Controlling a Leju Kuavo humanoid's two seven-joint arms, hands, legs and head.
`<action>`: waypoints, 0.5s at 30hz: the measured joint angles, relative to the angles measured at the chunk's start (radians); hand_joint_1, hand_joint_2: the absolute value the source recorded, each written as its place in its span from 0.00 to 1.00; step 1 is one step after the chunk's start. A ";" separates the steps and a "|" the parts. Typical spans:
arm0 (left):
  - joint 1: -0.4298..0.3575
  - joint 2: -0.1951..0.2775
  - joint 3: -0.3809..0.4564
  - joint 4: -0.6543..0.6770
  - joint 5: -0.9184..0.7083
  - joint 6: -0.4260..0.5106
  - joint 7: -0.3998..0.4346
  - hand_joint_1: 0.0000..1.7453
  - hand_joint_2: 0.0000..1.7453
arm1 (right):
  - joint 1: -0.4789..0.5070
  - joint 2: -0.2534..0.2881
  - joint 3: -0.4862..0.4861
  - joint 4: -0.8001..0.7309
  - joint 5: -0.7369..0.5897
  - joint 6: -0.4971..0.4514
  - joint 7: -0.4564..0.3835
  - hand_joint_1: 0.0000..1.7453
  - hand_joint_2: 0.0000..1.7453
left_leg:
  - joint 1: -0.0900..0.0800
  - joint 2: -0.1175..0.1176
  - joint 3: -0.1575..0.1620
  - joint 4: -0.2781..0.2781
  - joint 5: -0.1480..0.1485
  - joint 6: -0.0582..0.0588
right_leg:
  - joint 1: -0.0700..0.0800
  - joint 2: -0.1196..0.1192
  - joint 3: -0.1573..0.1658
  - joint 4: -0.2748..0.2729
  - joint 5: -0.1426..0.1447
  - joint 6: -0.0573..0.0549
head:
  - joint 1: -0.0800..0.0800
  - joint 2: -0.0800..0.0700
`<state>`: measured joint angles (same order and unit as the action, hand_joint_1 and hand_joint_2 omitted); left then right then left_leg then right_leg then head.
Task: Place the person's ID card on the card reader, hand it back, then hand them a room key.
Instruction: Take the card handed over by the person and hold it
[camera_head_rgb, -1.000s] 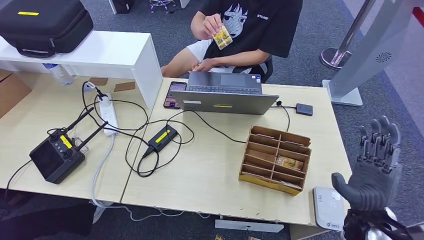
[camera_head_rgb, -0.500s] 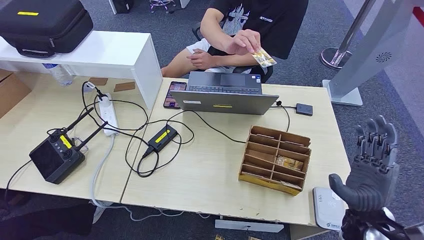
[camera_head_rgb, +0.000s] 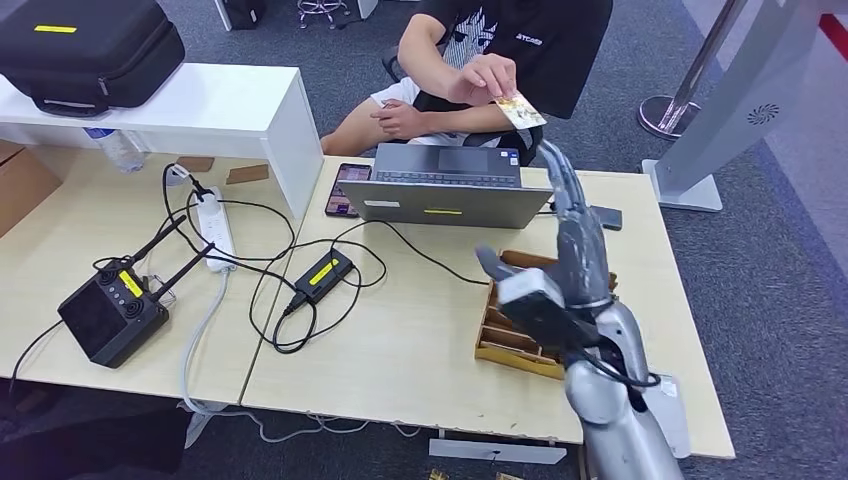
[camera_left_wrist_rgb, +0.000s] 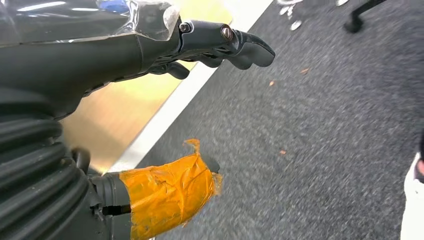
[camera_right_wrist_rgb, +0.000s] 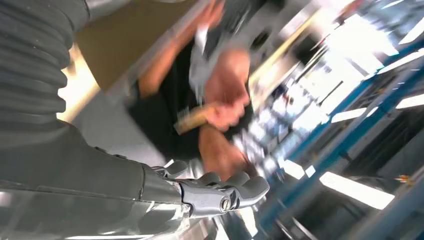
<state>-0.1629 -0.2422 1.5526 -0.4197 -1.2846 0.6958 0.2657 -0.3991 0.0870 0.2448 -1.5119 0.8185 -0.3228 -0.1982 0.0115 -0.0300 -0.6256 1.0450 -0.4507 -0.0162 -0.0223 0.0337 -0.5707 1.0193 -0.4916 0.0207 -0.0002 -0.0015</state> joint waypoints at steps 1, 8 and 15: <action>-0.001 0.001 0.000 0.005 -0.021 0.000 -0.003 0.00 1.00 | -0.080 -0.008 0.058 0.072 0.128 -0.048 0.089 0.00 1.00 | 0.000 0.000 0.000 0.000 0.001 0.000 | 0.000 0.000 0.000 0.000 0.001 0.000 | 0.000 0.000; -0.012 0.006 0.000 0.028 -0.087 0.000 -0.006 0.00 1.00 | -0.469 -0.023 0.249 0.623 0.478 -0.275 0.309 0.00 1.00 | 0.000 -0.007 -0.001 0.000 0.005 0.001 | 0.000 -0.006 0.001 -0.001 0.004 0.001 | 0.000 0.000; -0.014 0.010 0.000 0.036 -0.097 0.000 -0.006 0.00 1.00 | -0.538 -0.023 0.286 0.807 0.467 -0.289 0.308 0.00 1.00 | 0.000 -0.006 -0.002 0.001 0.005 0.002 | 0.000 -0.006 0.000 -0.002 0.004 0.002 | 0.000 0.000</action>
<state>-0.1768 -0.2323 1.5522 -0.3841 -1.3819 0.6958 0.2602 -0.9372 0.0640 0.5305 -0.7048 1.2858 -0.6115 0.1095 0.0115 -0.0360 -0.6274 1.0457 -0.4462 -0.0143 -0.0224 0.0279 -0.5703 1.0168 -0.4879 0.0225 0.0000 -0.0015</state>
